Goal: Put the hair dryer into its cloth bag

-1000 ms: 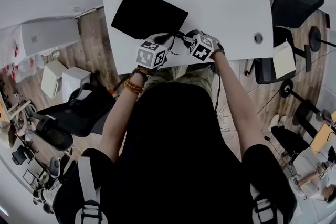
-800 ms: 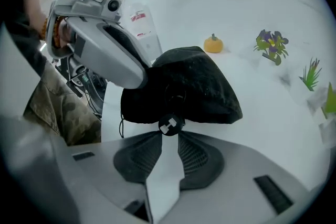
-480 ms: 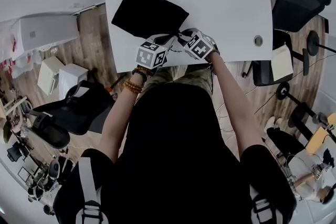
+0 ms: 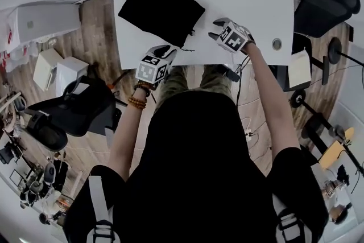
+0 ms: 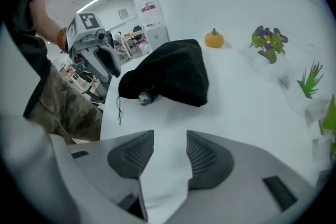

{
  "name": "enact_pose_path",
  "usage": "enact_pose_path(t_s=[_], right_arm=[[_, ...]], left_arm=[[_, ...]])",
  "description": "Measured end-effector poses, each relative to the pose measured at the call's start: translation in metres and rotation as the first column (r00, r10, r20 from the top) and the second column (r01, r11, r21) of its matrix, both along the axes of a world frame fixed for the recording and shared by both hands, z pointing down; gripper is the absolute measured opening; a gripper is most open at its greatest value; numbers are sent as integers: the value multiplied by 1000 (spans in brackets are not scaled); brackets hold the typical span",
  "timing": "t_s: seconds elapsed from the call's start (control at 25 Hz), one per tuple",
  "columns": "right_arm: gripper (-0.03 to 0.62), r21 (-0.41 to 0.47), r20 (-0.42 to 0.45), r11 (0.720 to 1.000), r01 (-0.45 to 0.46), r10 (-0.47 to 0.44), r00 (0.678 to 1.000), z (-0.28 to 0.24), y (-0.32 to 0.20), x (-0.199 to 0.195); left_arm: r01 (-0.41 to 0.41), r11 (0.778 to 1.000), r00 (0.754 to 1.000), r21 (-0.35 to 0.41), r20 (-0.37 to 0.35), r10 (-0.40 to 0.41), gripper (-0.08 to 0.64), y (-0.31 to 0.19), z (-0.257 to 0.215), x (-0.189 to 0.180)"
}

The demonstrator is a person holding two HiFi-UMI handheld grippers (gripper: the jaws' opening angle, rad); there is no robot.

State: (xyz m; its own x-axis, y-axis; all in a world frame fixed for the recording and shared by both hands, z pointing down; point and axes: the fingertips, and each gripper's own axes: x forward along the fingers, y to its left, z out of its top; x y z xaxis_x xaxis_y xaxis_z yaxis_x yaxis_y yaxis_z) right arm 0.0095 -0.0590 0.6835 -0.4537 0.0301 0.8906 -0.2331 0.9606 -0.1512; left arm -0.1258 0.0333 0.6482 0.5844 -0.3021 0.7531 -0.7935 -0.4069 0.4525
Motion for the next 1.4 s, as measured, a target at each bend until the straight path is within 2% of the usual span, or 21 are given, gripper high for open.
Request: enact_pose_path(t_s=[0.08, 0.16, 0.24, 0.32, 0.48, 0.52, 0.6, 0.68, 0.8, 0.92, 1.0, 1.08, 1.12, 1.16, 1.2, 1.24, 1.28, 1.4], right_arm=[[209, 47, -4, 999, 9, -8, 1000, -1, -27, 4], [213, 92, -12, 994, 54, -53, 998, -2, -51, -1], [221, 135, -27, 985, 109, -106, 994, -2, -68, -11], [226, 143, -37, 979, 146, -142, 989, 3, -76, -21], [220, 136, -10, 970, 201, -202, 979, 7, -76, -46], [181, 150, -1, 967, 207, -210, 978, 6, -77, -50], [70, 176, 7, 962, 209, -213, 977, 4, -76, -51], [49, 179, 10, 962, 205, -210, 978, 5, -74, -44], [46, 132, 27, 967, 216, -221, 975, 11, -59, -23], [46, 76, 58, 958, 276, -280, 958, 12, -29, 0], [46, -17, 99, 939, 344, -341, 935, 10, 1, 18], [48, -124, 126, 901, 415, -400, 908, 10, 29, 37], [51, -134, 128, 888, 441, -425, 896, 10, 37, 44], [85, -110, 124, 885, 453, -440, 890, 11, 40, 46], [177, -70, 115, 892, 447, -438, 891, 12, 39, 47], [242, -28, 103, 905, 424, -420, 902, 14, 35, 47], [252, 9, 91, 922, 387, -386, 918, 16, 28, 46], [252, 83, 91, 963, 258, -265, 960, 15, 6, 33]], left_arm=[[54, 998, 998, -36, 40, -52, 130, 10, 19, -8], [99, 994, 992, -46, 77, -95, 178, 14, 35, -10], [137, 990, 985, -23, 114, -133, 199, 11, 44, -7], [178, 984, 974, 5, 141, -177, 215, 5, 50, -2], [306, 951, 940, 38, 150, -308, 218, -12, 56, 9], [343, 938, 926, 44, 155, -345, 208, -15, 57, 11], [416, 908, 893, 49, 168, -418, 84, -17, 58, 12], [464, 884, 867, 49, 181, -465, 58, -13, 58, 12], [485, 873, 849, 51, 210, -484, 54, 2, 59, 14], [509, 859, 833, 48, 223, -506, 55, 22, 61, 17], [528, 847, 821, 58, 218, -527, 55, 34, 61, 22], [518, 849, 816, 109, 237, -528, 107, 45, 60, 25], [495, 856, 816, 148, 259, -517, 117, 50, 59, 26], [468, 865, 817, 182, 285, -502, 117, 55, 58, 27], [447, 872, 818, 199, 304, -489, 127, 59, 57, 28], [444, 874, 816, 200, 312, -486, 150, 61, 58, 29], [459, 867, 811, 193, 306, -498, 174, 59, 59, 30], [537, 820, 777, 200, 261, -573, 202, 39, 53, 25]])
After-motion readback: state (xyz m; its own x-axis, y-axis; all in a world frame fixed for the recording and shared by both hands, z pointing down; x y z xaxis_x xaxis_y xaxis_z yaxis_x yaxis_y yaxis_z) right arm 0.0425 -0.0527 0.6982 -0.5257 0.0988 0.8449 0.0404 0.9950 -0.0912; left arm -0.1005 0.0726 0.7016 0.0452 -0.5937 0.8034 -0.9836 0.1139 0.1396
